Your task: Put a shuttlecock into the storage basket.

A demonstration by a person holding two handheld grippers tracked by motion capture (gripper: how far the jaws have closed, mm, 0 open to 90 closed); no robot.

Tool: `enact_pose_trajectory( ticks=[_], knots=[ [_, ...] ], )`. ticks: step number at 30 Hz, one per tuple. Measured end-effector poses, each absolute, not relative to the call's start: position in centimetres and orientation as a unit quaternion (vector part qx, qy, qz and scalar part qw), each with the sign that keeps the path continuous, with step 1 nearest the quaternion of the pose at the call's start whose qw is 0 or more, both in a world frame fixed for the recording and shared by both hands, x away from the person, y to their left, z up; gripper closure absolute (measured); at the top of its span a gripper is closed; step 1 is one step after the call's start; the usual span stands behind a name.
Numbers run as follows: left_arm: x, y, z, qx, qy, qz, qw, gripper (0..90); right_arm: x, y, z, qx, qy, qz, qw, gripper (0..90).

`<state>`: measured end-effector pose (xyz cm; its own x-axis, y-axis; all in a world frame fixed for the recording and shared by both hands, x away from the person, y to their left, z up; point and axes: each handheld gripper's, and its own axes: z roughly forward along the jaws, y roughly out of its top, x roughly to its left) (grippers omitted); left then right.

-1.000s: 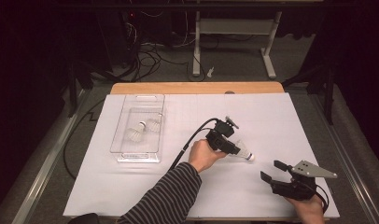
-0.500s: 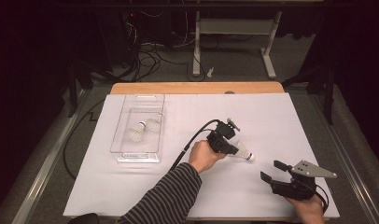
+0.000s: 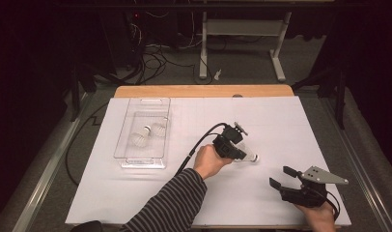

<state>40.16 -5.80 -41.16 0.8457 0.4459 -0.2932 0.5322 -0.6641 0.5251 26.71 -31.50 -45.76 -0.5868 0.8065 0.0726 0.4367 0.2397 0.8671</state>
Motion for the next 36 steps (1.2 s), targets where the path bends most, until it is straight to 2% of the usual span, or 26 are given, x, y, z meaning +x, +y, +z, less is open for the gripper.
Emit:
enact_pose_trajectory(
  ticks=[36],
  knots=[
    [39.4, -3.2, -39.0, 0.904, 0.269, -0.051, 0.327, 89.8, 26.7, -31.5, -45.8, 0.408, 0.761, 0.462, 0.200, 29.3]
  ],
)
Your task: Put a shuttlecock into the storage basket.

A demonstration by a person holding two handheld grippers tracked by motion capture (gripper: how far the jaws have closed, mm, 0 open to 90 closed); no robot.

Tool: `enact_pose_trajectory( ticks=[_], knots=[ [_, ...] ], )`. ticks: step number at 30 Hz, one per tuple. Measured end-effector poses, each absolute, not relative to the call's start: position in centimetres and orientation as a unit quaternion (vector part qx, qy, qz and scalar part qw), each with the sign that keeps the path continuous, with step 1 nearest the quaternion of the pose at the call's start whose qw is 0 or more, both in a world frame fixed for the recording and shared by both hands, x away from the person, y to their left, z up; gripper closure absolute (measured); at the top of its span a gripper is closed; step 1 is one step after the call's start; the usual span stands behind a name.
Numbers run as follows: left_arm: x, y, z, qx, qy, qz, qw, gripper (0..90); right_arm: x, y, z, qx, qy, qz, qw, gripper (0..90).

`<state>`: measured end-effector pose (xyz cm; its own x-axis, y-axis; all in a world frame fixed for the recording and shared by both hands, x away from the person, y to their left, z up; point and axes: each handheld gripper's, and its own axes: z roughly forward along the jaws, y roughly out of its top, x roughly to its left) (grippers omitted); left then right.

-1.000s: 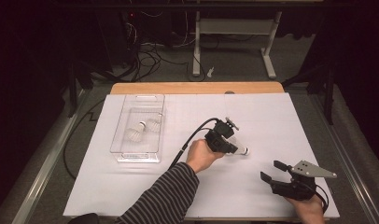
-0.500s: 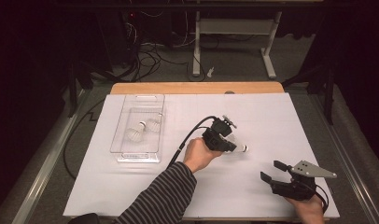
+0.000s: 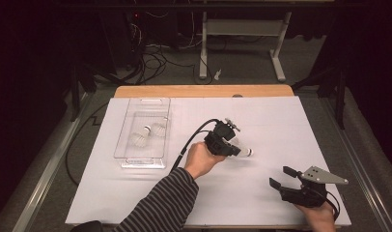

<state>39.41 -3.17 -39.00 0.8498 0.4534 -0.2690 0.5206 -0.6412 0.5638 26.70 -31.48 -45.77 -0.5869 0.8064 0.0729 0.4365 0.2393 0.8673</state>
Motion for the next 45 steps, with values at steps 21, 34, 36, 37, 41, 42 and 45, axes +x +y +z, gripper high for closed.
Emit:
enact_pose_trajectory(
  ticks=[21, 34, 36, 37, 41, 42, 45],
  knots=[
    [38.6, -1.7, -38.4, 0.906, 0.266, -0.044, 0.327, 89.8, 26.7, -31.5, -45.8, 0.408, 0.761, 0.462, 0.200, 29.3],
    [38.1, -0.7, -38.3, 0.906, 0.267, -0.040, 0.327, 89.8, 26.7, -31.4, -45.8, 0.408, 0.762, 0.461, 0.200, 29.3],
    [38.1, -0.6, -38.2, 0.906, 0.267, -0.040, 0.327, 89.7, 26.7, -31.4, -45.8, 0.408, 0.762, 0.461, 0.200, 29.3],
    [38.0, -0.5, -38.2, 0.905, 0.268, -0.039, 0.328, 89.7, 26.7, -31.4, -45.8, 0.408, 0.762, 0.461, 0.200, 29.3],
    [37.9, -0.3, -38.1, 0.905, 0.267, -0.037, 0.328, 89.7, 26.7, -31.4, -45.8, 0.408, 0.762, 0.461, 0.200, 29.3],
    [37.8, -0.2, -38.0, 0.906, 0.265, -0.036, 0.327, 89.8, 26.7, -31.4, -45.8, 0.408, 0.762, 0.461, 0.200, 29.3],
    [37.7, 0.0, -38.0, 0.906, 0.266, -0.035, 0.328, 89.7, 26.7, -31.4, -45.8, 0.408, 0.762, 0.461, 0.200, 29.3]
  ],
)
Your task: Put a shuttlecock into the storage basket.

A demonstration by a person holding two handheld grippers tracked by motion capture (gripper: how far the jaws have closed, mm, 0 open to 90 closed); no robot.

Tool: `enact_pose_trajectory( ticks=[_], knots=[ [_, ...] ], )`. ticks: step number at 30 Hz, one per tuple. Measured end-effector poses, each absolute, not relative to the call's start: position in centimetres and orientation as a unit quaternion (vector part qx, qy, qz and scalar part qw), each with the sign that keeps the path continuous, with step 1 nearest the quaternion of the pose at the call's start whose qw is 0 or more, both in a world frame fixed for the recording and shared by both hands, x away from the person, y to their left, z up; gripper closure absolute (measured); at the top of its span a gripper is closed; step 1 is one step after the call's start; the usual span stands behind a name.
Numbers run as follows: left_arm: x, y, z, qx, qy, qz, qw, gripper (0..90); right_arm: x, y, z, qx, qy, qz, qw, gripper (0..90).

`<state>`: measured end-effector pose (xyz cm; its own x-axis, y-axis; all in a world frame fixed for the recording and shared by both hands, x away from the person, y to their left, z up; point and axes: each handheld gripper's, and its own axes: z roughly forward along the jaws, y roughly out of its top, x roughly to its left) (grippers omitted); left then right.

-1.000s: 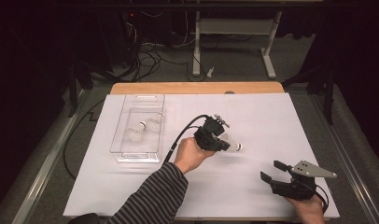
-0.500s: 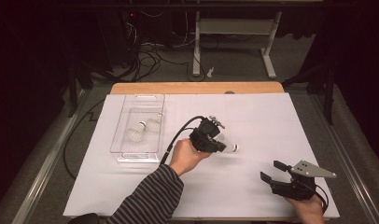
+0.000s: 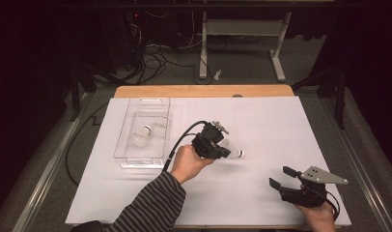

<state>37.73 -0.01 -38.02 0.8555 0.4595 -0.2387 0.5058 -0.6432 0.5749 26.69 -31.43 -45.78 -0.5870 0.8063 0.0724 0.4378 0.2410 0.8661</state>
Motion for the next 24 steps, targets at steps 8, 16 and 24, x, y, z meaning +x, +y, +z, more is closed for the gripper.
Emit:
enact_pose_trajectory(
  ticks=[8, 16, 24],
  knots=[
    [37.5, 0.8, -38.0, 0.904, 0.271, -0.034, 0.329, 89.7, 26.7, -31.4, -45.8, 0.408, 0.762, 0.461, 0.200, 29.3],
    [37.0, 1.6, -37.8, 0.905, 0.272, -0.029, 0.327, 89.7, 26.7, -31.4, -45.8, 0.408, 0.762, 0.461, 0.200, 29.3],
    [36.7, 2.4, -37.4, 0.903, 0.275, -0.023, 0.328, 89.7, 26.7, -31.4, -45.8, 0.408, 0.762, 0.461, 0.200, 29.3]
  ],
)
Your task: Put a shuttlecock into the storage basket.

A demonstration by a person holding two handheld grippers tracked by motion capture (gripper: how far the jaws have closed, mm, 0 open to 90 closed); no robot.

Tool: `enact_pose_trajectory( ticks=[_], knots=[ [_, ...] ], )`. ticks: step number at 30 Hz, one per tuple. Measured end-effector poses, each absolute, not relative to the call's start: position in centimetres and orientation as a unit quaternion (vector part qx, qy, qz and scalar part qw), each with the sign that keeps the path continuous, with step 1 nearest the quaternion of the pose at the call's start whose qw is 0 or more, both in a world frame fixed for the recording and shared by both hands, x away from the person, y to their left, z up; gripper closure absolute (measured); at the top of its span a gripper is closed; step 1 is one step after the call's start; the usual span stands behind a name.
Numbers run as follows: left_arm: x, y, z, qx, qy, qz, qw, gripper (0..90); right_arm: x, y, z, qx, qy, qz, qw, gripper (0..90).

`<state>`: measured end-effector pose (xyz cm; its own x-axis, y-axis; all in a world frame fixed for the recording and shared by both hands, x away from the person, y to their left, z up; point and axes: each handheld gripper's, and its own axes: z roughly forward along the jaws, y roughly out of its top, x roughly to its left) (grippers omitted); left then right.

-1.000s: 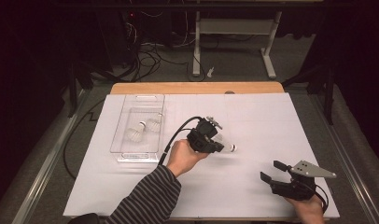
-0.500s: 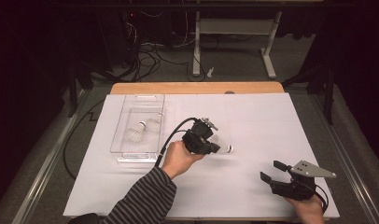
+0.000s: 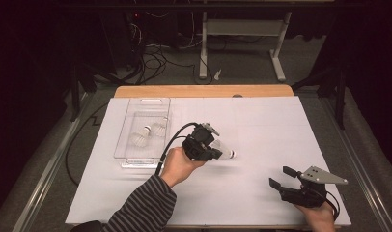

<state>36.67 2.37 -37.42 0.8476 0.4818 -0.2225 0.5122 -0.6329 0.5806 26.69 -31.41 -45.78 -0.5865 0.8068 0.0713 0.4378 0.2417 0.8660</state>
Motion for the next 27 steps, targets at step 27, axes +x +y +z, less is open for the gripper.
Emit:
enact_pose_trajectory(
  ticks=[27],
  knots=[
    [35.6, 5.2, -36.2, 0.896, 0.287, -0.006, 0.339, 89.7, 26.7, -31.4, -45.8, 0.408, 0.763, 0.461, 0.199, 29.3]
  ],
)
